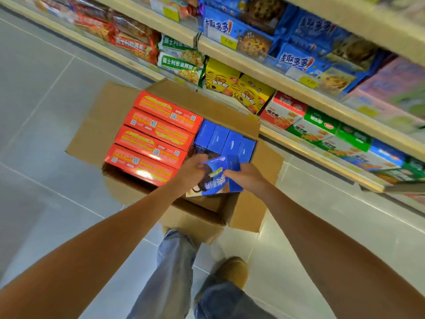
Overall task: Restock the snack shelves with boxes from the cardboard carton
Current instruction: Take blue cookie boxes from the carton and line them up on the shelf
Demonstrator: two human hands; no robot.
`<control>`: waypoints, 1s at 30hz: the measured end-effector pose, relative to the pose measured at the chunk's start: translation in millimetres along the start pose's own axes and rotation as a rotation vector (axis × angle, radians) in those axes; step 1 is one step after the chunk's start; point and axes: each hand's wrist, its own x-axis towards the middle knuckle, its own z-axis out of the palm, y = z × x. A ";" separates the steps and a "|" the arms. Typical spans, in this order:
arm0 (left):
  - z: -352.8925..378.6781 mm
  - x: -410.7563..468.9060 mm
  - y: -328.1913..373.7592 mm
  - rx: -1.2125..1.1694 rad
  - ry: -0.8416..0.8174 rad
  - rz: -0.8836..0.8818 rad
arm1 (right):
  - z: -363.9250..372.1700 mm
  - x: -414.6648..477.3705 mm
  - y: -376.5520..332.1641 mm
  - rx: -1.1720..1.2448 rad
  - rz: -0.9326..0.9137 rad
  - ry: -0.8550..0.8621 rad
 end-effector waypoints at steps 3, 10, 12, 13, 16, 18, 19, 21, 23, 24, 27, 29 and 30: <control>-22.7 -32.3 53.6 0.117 0.014 0.068 | -38.9 -46.1 -34.6 -0.079 -0.077 -0.048; -66.7 -128.2 224.4 0.453 -0.225 0.222 | -152.7 -198.8 -144.4 -0.186 -0.342 -0.094; -76.0 -166.1 282.0 0.478 -0.185 0.333 | -190.8 -248.0 -174.9 -0.183 -0.394 -0.056; -81.2 -177.3 299.9 0.436 -0.166 0.362 | -203.1 -264.1 -184.8 -0.163 -0.419 -0.037; -96.8 -230.4 369.0 0.345 -0.088 0.507 | -246.7 -335.5 -211.9 0.004 -0.493 0.067; -102.9 -271.2 408.1 0.271 -0.087 0.592 | -270.7 -388.5 -225.4 0.106 -0.536 0.120; -106.0 -287.0 424.4 0.252 -0.084 0.618 | -282.6 -409.4 -230.8 0.122 -0.571 0.146; -110.9 -311.9 451.4 0.186 -0.058 0.632 | -305.4 -442.5 -239.7 0.093 -0.605 0.169; -113.4 -334.4 475.9 0.055 -0.015 0.659 | -325.0 -476.6 -244.3 -0.010 -0.616 0.216; -112.4 -345.3 489.7 -0.023 0.000 0.673 | -337.0 -491.9 -245.1 -0.055 -0.609 0.243; -109.8 -375.4 529.2 -0.220 0.006 0.683 | -363.6 -534.0 -251.7 -0.137 -0.620 0.270; -111.0 -388.0 553.2 -0.309 -0.039 0.690 | -380.6 -556.8 -253.7 -0.120 -0.662 0.334; -112.8 -396.4 567.3 -0.348 -0.075 0.711 | -391.1 -568.5 -257.5 -0.111 -0.687 0.380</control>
